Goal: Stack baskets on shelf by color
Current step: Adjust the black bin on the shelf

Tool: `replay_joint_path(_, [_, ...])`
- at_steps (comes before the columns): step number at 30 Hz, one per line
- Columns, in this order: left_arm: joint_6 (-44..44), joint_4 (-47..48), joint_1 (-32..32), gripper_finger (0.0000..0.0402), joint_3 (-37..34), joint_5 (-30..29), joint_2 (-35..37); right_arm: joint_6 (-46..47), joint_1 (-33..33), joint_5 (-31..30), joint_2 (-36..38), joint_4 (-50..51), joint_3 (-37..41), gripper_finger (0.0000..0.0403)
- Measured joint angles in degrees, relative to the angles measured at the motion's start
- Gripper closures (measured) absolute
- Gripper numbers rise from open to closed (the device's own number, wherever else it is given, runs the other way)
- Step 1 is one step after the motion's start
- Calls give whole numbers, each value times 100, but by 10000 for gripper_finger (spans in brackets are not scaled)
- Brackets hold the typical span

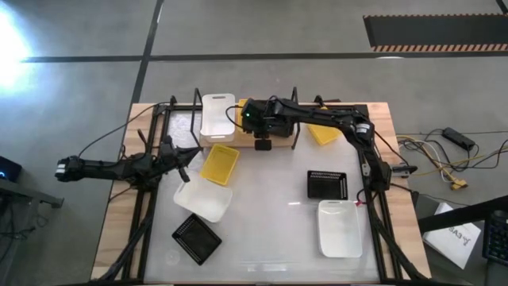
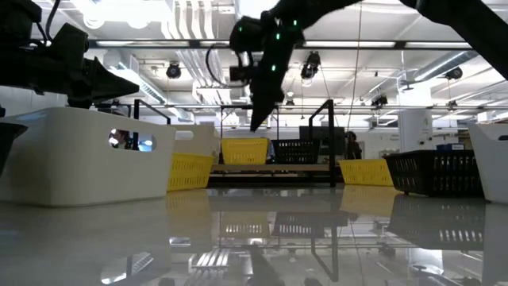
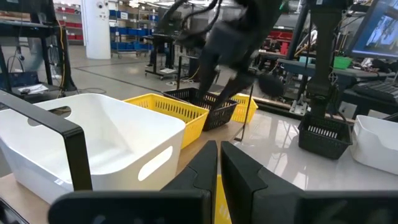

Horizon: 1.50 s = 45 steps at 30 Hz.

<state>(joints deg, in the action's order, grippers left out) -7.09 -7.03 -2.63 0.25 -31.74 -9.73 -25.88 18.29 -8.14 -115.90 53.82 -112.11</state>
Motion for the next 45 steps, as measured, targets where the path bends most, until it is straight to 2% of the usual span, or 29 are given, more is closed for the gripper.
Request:
replay_joint_path(5, [0, 0, 0, 398, 0, 1, -1, 131, -77, 20, 215, 1009, -486, 300])
replay_joint_path(11, [0, 0, 0, 398, -1, -1, 2, 552, 317, 124, 404, 1609, -304, 310])
replay_joint_path(18, [0, 0, 0, 398, -1, -1, 1, 654, 814, 413, 323, 1578, 203, 302])
replay_joint_path(25, [0, 2, 0, 398, 0, -1, 2, 642, 860, 864, 317, 1435, 555, 278])
replay_joint_path(31, [0, 0, -2, 398, 0, -1, 2, 632, 855, 863, 317, 1488, 532, 258])
replay_joint_path(36, [0, 0, 0, 398, 0, 0, -1, 623, 849, 871, 317, 1528, 205, 242])
replay_joint_path(42, [0, 0, 0, 398, -1, -1, -1, 770, 837, 1711, 319, 1545, 85, 220])
replay_joint_path(45, [0, 1, 0, 398, 0, 0, 0, 678, 801, 1417, 319, 1483, 297, 219])
